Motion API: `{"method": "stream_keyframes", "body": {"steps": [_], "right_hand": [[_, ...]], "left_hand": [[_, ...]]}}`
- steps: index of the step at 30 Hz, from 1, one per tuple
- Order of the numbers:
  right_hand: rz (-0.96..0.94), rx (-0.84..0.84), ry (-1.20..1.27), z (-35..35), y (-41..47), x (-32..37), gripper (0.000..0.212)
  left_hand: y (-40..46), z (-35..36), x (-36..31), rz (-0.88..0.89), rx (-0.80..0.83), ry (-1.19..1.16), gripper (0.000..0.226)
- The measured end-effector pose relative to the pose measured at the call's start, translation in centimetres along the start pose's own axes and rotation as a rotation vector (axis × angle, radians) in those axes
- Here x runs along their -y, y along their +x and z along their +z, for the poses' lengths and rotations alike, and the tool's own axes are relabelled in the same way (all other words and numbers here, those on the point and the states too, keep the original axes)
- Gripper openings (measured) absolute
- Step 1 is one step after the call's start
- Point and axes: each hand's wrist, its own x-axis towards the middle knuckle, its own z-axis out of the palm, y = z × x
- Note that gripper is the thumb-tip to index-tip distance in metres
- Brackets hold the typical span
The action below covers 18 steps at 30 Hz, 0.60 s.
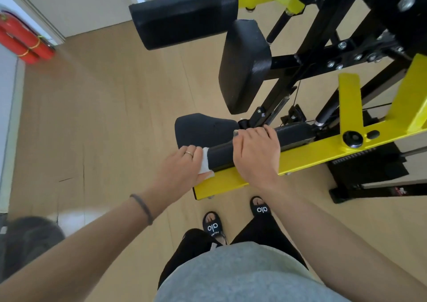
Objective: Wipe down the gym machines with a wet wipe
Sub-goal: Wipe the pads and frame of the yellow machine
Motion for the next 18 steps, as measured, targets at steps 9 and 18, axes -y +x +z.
{"method": "stream_keyframes", "body": {"steps": [9,18], "right_hand": [[0.048,-0.092,-0.032,0.6,-0.2,0.5,0.051],[0.066,-0.086,-0.100,0.6,0.0,0.9,0.050]], "left_hand": [[-1.6,1.1,1.7,0.029,-0.069,-0.088,0.064],[-1.1,1.2,0.9,-0.019,-0.083,-0.124,0.068]]}}
